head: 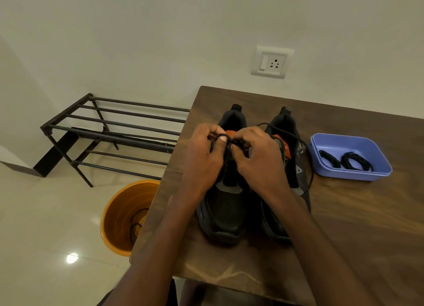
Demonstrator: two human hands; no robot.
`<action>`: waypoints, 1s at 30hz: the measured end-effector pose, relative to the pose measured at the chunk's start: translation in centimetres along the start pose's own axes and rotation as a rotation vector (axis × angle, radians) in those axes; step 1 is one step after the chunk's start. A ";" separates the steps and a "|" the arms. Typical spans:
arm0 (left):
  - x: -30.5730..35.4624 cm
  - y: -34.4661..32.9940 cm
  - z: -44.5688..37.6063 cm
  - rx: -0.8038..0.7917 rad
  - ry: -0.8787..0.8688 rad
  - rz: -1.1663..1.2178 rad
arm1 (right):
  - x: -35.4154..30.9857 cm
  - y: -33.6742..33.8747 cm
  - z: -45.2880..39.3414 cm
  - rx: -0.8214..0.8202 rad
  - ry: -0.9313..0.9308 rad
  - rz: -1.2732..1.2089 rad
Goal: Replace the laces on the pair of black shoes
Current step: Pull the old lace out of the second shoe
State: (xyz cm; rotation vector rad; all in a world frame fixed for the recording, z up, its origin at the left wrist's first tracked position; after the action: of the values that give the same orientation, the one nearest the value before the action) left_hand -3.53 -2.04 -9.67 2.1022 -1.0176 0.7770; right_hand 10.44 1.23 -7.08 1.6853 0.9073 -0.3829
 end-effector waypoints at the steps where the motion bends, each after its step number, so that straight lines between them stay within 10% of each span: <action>1: -0.1 0.0 0.0 0.046 0.079 0.078 | -0.1 0.3 0.1 0.040 -0.035 -0.035; 7: -0.3 0.9 -0.4 0.292 0.360 0.598 | 1.1 2.1 -0.3 0.061 -0.333 -0.413; 17: 1.6 2.7 -1.0 0.341 0.244 0.721 | -0.2 1.0 0.1 0.059 -0.221 -0.291; 27: -1.6 3.7 1.3 0.338 0.578 -0.075 | 1.5 4.5 0.1 0.335 -0.406 -0.782; 30: -0.9 3.5 1.3 0.131 0.521 -0.527 | 1.6 5.4 0.8 0.366 -0.257 -0.510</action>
State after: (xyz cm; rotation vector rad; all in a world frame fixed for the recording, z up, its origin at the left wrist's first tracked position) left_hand -6.63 -4.28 -10.06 1.9790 -0.1277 1.0476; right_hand 15.56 0.65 -4.76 1.6589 1.1138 -1.1410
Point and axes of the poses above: each hand's wrist, its own z-axis away from the middle knuckle, its own y-axis out of the back of the hand, x = y × z, the point moved 3 cm from there along -z, towards the middle knuckle, and after that the axes turned 12 degrees about -y, right-handed, at the moved point
